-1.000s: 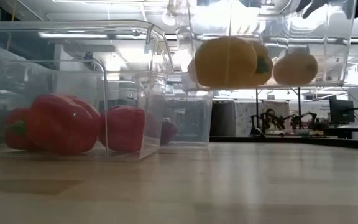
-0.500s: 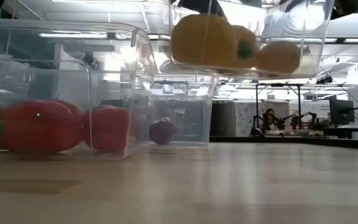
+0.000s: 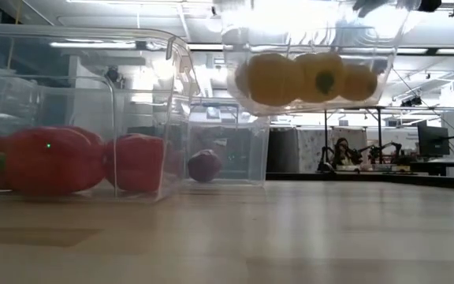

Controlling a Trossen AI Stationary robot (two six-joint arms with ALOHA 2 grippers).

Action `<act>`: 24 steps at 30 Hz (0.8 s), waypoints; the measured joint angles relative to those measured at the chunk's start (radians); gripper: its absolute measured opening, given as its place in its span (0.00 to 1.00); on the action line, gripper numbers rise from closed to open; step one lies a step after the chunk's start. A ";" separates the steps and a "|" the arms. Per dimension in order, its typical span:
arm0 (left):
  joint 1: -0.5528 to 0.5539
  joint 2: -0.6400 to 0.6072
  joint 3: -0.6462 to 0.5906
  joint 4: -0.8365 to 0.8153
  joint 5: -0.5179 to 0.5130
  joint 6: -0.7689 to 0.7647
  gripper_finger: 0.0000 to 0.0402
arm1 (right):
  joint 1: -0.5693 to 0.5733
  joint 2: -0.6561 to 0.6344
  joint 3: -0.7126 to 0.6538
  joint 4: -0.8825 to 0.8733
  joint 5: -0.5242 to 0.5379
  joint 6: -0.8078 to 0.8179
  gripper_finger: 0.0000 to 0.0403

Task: Sort produce into baskets
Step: Remove the yellow bell pepper from the middle right transparent bin

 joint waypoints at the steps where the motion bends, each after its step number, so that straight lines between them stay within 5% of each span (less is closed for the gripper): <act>1: 0.003 -0.022 0.000 0.029 0.002 -0.020 0.93 | 0.000 0.003 0.023 -0.025 0.026 -0.013 0.01; 8: 0.021 -0.197 0.002 0.090 0.030 -0.257 0.93 | 0.001 0.063 0.212 -0.195 0.188 -0.149 0.01; 13: 0.072 -0.345 -0.020 0.053 0.204 -0.533 0.93 | 0.001 0.150 0.315 -0.253 0.306 -0.282 0.01; 19: 0.089 -0.509 -0.284 0.171 0.231 -0.729 0.93 | 0.001 0.253 0.388 -0.362 0.371 -0.356 0.01; 24: 0.061 -0.598 -0.496 0.382 0.211 -0.854 0.93 | 0.007 0.283 0.386 -0.406 0.296 -0.355 0.01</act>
